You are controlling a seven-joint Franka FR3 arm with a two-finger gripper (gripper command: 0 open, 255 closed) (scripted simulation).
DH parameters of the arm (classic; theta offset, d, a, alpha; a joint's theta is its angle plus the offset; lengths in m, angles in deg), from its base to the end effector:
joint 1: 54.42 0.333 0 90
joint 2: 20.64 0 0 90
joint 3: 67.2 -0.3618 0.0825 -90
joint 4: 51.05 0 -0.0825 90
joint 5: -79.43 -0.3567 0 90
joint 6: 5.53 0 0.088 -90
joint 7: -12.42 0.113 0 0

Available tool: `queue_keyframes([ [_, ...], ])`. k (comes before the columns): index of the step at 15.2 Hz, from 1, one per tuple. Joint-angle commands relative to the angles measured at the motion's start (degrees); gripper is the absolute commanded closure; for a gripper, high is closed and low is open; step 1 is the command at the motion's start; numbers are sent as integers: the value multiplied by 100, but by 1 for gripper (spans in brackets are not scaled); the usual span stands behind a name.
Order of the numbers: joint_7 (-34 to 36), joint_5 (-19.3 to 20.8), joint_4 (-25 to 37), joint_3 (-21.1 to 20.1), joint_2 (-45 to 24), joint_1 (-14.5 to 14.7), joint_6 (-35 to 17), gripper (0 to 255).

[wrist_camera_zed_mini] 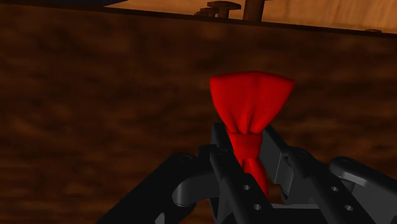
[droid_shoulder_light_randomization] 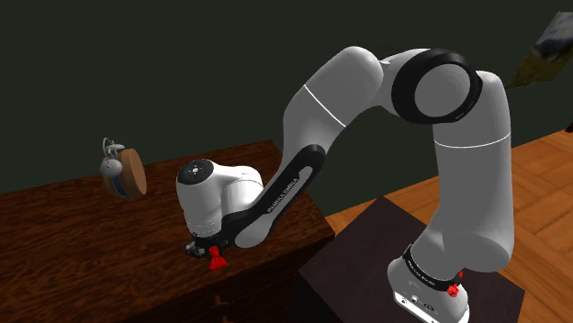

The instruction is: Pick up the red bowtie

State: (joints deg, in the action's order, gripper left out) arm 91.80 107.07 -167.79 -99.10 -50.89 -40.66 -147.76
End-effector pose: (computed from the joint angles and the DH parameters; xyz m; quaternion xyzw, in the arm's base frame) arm 0.4352 0.4148 0.2730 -0.9906 0.1352 -0.0205 0.0096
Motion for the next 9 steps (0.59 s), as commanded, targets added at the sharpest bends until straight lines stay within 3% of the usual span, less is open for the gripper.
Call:
queue_keyframes([
  [1,6,8,7,9,-13,6,-3,255],
  [9,-267,-397,-8,-302,458,-229,401,255],
])
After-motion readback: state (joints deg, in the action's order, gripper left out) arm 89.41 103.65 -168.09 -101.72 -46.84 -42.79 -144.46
